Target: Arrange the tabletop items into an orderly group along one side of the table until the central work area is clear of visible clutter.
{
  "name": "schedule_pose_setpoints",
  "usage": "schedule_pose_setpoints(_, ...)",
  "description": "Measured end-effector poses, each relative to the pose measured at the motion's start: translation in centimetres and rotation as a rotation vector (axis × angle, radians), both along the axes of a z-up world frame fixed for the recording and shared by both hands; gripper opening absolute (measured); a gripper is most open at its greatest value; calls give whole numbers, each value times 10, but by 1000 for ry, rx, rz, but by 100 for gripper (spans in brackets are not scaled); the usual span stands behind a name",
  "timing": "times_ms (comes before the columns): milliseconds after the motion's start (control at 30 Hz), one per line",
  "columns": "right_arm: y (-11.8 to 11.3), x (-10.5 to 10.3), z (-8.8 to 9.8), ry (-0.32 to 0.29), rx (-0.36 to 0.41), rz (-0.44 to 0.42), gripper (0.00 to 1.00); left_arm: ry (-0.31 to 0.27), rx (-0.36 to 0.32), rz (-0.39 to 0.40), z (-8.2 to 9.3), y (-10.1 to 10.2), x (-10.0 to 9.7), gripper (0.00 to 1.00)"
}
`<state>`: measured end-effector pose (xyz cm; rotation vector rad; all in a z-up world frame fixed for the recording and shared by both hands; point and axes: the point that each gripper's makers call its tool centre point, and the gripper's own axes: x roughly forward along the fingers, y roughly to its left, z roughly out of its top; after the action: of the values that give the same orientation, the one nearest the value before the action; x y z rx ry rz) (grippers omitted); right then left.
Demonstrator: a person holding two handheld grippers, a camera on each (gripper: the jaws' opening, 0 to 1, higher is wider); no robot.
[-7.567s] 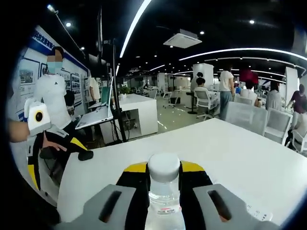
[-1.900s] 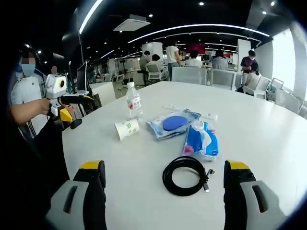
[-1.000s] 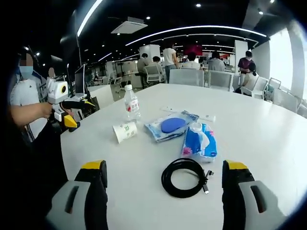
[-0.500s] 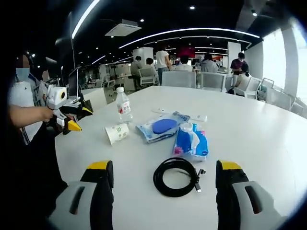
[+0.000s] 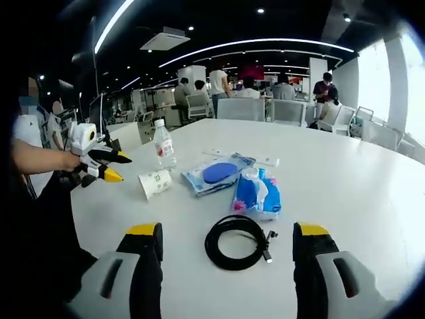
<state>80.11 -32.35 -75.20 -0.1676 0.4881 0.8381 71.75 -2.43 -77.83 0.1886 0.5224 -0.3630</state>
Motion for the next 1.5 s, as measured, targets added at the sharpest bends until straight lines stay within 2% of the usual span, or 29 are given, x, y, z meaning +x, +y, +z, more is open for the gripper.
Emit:
schedule_pose_setpoints(333, -2, 11, 0, -10, 4, -27, 74, 17, 54, -30, -16, 8, 4, 42)
schedule_pose_setpoints(533, -2, 12, -2, -9, 0, -31, 73, 9, 51, -32, -23, 10, 7, 38)
schedule_pose_setpoints(767, -3, 13, -2, -10, 0, -43, 72, 24, 69, -59, -32, 3, 9, 35)
schedule_pose_setpoints(933, -6, 12, -3, -5, -1, -58, 71, 13, 85, -53, -36, 4, 19, 31)
schedule_pose_setpoints(1300, -10, 12, -4, -2, -5, -79, 69, 21, 141, -43, -50, 13, 31, 18)
schedule_pose_setpoints(1500, -10, 13, -6, 0, -12, -77, 68, 14, 157, -25, -50, 17, 35, 11)
